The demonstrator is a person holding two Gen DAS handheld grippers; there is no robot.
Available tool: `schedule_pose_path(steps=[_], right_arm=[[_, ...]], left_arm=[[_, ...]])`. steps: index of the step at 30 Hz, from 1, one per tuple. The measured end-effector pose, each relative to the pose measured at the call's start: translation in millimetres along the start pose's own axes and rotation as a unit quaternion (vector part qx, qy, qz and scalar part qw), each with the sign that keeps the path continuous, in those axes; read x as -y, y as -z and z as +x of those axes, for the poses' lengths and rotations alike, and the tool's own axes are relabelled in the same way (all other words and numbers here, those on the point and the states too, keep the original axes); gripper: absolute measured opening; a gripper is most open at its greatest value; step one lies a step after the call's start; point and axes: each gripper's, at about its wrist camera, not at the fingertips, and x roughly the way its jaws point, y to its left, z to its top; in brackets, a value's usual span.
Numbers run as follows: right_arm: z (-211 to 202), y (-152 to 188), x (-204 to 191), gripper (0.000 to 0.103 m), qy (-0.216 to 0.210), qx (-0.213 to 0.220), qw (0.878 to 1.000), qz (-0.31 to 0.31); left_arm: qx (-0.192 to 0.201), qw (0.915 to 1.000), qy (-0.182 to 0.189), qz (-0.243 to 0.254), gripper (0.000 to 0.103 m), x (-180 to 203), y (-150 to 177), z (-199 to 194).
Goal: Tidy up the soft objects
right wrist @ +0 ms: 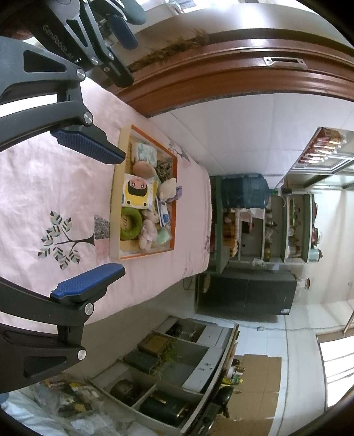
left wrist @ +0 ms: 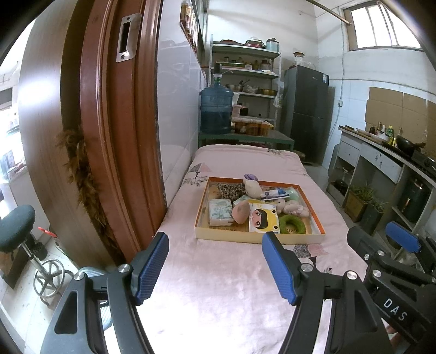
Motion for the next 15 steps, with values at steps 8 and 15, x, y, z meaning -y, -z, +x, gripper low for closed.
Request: schedule_pose_path(steps=[8, 15], right_arm=[[0.6, 0.2, -0.7, 0.077, 0.001, 0.000, 1.000, 0.000], [0.3, 0.0, -0.3, 0.077, 0.000, 0.000, 1.000, 0.000]], left_arm=[[0.000, 1.0000, 0.001, 0.000, 0.071, -0.5, -0.5, 0.2], [0.000, 1.0000, 0.000, 0.000, 0.071, -0.4, -0.5, 0.3]])
